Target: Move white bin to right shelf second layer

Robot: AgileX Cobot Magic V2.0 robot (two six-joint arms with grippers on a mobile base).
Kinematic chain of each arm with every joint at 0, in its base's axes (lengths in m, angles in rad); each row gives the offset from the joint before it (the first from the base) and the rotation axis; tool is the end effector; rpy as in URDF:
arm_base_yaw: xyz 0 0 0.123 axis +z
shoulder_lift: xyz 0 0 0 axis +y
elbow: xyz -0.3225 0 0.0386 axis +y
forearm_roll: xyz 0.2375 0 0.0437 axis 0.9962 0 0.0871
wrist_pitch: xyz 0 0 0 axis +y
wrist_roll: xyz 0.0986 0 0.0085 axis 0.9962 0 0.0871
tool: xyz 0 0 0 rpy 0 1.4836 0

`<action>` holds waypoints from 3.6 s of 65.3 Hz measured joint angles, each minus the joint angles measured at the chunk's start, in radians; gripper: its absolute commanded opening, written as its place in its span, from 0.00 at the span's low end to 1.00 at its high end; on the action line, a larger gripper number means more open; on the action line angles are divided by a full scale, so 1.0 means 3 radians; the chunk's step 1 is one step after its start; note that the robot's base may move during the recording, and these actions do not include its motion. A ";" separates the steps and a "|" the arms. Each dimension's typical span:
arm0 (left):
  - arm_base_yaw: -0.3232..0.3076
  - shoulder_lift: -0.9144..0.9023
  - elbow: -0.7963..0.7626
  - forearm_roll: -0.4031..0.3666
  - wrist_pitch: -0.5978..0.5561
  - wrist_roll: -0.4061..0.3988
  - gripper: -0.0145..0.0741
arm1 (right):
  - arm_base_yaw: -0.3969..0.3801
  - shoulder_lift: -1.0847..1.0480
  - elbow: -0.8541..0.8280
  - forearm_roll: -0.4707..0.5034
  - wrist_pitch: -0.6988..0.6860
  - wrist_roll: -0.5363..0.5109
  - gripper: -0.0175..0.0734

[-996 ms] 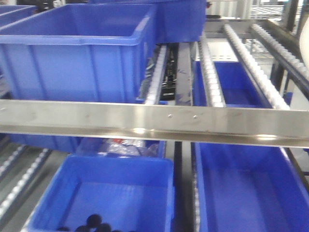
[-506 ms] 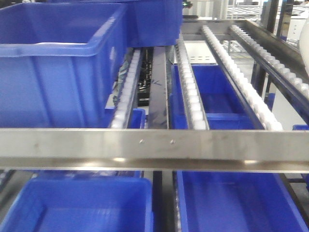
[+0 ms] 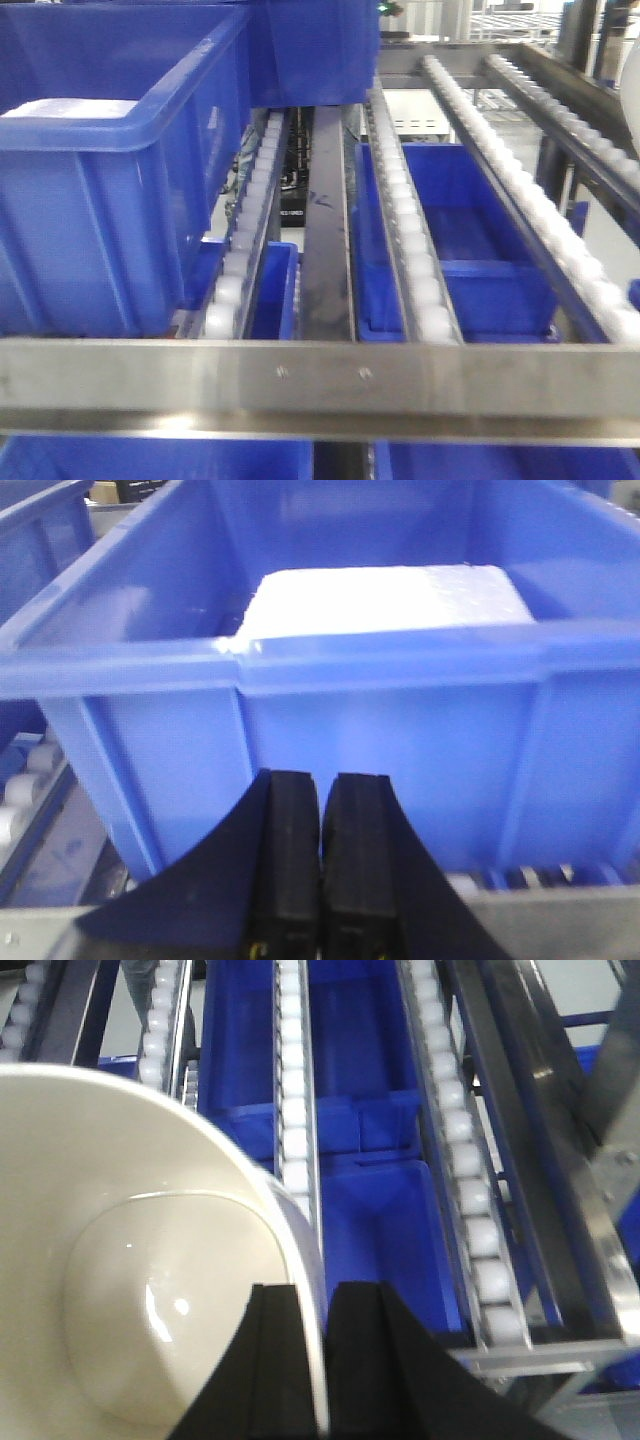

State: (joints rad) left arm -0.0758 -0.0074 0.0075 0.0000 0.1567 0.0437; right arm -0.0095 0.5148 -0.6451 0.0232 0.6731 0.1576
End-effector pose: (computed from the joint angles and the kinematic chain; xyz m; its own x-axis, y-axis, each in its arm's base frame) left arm 0.0134 -0.0010 0.1959 -0.0660 0.0488 -0.9966 0.0787 0.9959 0.0436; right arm 0.0569 0.0009 0.3459 -0.4337 0.1789 -0.8831 0.0735 0.9838 0.1633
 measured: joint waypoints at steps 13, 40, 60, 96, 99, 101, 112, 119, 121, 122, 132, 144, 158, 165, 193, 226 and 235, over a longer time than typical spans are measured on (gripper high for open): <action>0.0000 0.0000 0.0000 0.0000 0.0000 0.0000 0.26 | 0.0000 0.0000 0.0000 0.0000 0.0000 0.0000 0.25; 0.0000 0.0000 0.0000 0.0000 0.0000 0.0000 0.26 | 0.0000 0.0000 0.0000 0.0000 0.0000 0.0000 0.25; 0.0000 0.0000 0.0000 0.0000 0.0000 0.0000 0.26 | 0.0000 0.0000 0.0000 0.0000 0.0000 0.0000 0.25; 0.0000 0.0000 0.0000 0.0000 0.0000 0.0000 0.26 | 0.0000 0.0000 0.0000 0.0000 0.0000 0.0000 0.25; 0.0000 0.0000 0.0000 0.0000 0.0000 0.0000 0.26 | 0.0000 0.0000 0.0000 0.0000 0.0000 0.0000 0.25; 0.0000 0.0000 0.0000 0.0000 0.0000 0.0000 0.26 | 0.0000 0.0000 0.0000 0.0000 0.0000 0.0000 0.25; 0.0000 0.0000 0.0000 0.0000 0.0000 0.0000 0.26 | 0.0000 0.0000 0.0000 0.0000 0.0000 0.0000 0.25; 0.0000 0.0000 0.0000 0.0000 0.0000 0.0000 0.26 | 0.0000 0.0000 0.0009 0.0000 0.0000 0.0000 0.25; 0.0000 0.0000 0.0000 0.0000 0.0000 0.0000 0.26 | 0.0000 0.0000 0.0029 0.0000 -0.0009 0.0000 0.25; 0.0000 0.0000 0.0000 0.0000 0.0000 0.0000 0.26 | 0.0000 0.0000 0.0045 -0.0008 -0.0013 0.0000 0.25; 0.0000 0.0000 0.0000 0.0000 0.0000 0.0000 0.26 | 0.0000 0.0000 0.0284 -0.0106 -0.0105 0.0000 0.25; 0.0000 0.0000 0.0000 0.0000 0.0000 0.0000 0.26 | 0.0000 0.0000 0.0676 -0.0114 -0.0389 0.0000 0.25; 0.0000 0.0000 0.0000 0.0000 0.0000 0.0000 0.26 | 0.0000 0.0000 0.0938 -0.0077 -0.0637 0.0000 0.25; 0.0000 0.0000 0.0000 0.0000 0.0000 0.0000 0.26 | 0.0000 0.0000 0.0997 -0.0077 -0.0765 0.0000 0.25; 0.0000 0.0000 0.0000 0.0000 0.0000 0.0000 0.26 | 0.0000 0.0532 0.1070 -0.0041 -0.1033 0.0000 0.25; 0.0000 0.0000 0.0000 0.0000 0.0000 0.0000 0.26 | 0.0000 0.0932 0.1070 0.0033 -0.1190 0.0000 0.25; 0.0000 0.0000 0.0000 0.0000 0.0000 0.0000 0.26 | 0.0000 0.0946 0.1070 0.0033 -0.1232 0.0000 0.25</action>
State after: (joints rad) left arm -0.0758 -0.0074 0.0075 0.0000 0.1567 0.0437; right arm -0.0095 0.7986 -0.3241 0.0331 0.3036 0.1576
